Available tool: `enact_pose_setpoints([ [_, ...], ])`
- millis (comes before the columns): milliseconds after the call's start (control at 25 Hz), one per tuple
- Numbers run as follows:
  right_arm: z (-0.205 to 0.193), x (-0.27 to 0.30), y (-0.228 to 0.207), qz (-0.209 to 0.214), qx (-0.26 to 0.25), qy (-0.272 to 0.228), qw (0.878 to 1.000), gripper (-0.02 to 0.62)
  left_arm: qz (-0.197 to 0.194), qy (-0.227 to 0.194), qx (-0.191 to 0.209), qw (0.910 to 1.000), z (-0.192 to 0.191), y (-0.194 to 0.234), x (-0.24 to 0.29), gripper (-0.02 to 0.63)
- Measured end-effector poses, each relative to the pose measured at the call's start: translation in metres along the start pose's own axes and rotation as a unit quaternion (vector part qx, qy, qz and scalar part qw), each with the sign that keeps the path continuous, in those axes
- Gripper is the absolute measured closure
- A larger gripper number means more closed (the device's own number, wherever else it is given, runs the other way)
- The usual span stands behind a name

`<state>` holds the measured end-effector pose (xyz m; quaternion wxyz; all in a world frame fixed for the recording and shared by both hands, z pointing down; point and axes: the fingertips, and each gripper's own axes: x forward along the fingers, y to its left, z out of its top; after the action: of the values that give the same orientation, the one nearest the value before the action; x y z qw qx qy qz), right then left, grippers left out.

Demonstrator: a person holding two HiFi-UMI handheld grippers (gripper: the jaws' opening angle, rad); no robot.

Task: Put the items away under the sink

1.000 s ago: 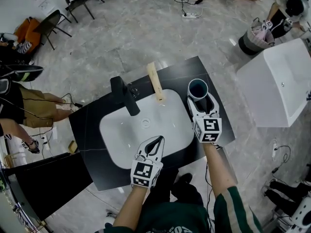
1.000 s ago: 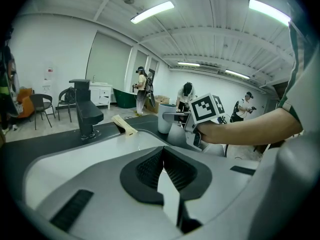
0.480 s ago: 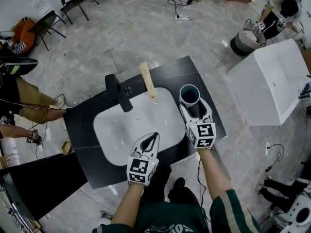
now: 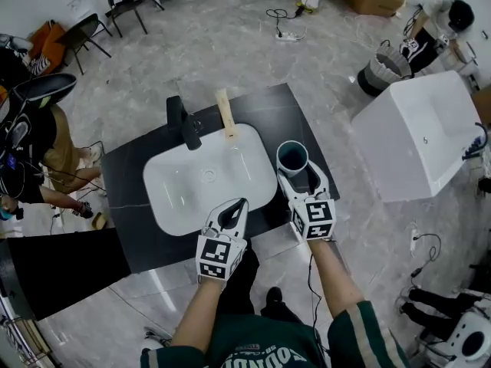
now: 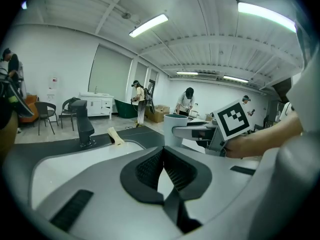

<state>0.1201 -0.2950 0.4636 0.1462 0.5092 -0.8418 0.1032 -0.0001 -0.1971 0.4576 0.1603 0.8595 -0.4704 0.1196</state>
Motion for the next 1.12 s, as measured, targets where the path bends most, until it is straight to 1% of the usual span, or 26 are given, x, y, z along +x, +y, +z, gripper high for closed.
enact_pose_setpoints([
  [120,-0.005,-0.036,0.011,0.011,0.001,-0.001,1.000,0.293,0.009,-0.008,0.008,0.9999,0.000,-0.025,-0.020,0.595],
  [280,-0.013,-0.085,0.029,0.031,0.000,0.003,1.000,0.293,0.017,-0.013,0.008,0.9997,-0.005,-0.059,-0.048,0.595],
  [400,-0.022,-0.119,0.043,0.049,-0.005,0.006,0.999,0.293,0.024,-0.013,0.022,0.9994,-0.012,-0.084,-0.070,0.595],
  [640,-0.039,-0.185,0.061,0.062,-0.010,-0.005,0.998,0.293,0.031,-0.020,0.028,0.9989,-0.030,-0.129,-0.112,0.595],
  [840,-0.070,-0.240,0.078,0.073,-0.006,-0.003,0.997,0.293,0.042,-0.019,0.058,0.9973,-0.051,-0.170,-0.145,0.595],
  [1000,-0.100,-0.269,0.085,0.076,0.003,0.015,0.997,0.293,0.029,-0.008,0.057,0.9979,-0.068,-0.193,-0.150,0.595],
  [1120,-0.127,-0.277,0.084,0.071,0.014,0.021,0.997,0.293,0.023,0.010,0.053,0.9982,-0.096,-0.194,-0.142,0.595],
])
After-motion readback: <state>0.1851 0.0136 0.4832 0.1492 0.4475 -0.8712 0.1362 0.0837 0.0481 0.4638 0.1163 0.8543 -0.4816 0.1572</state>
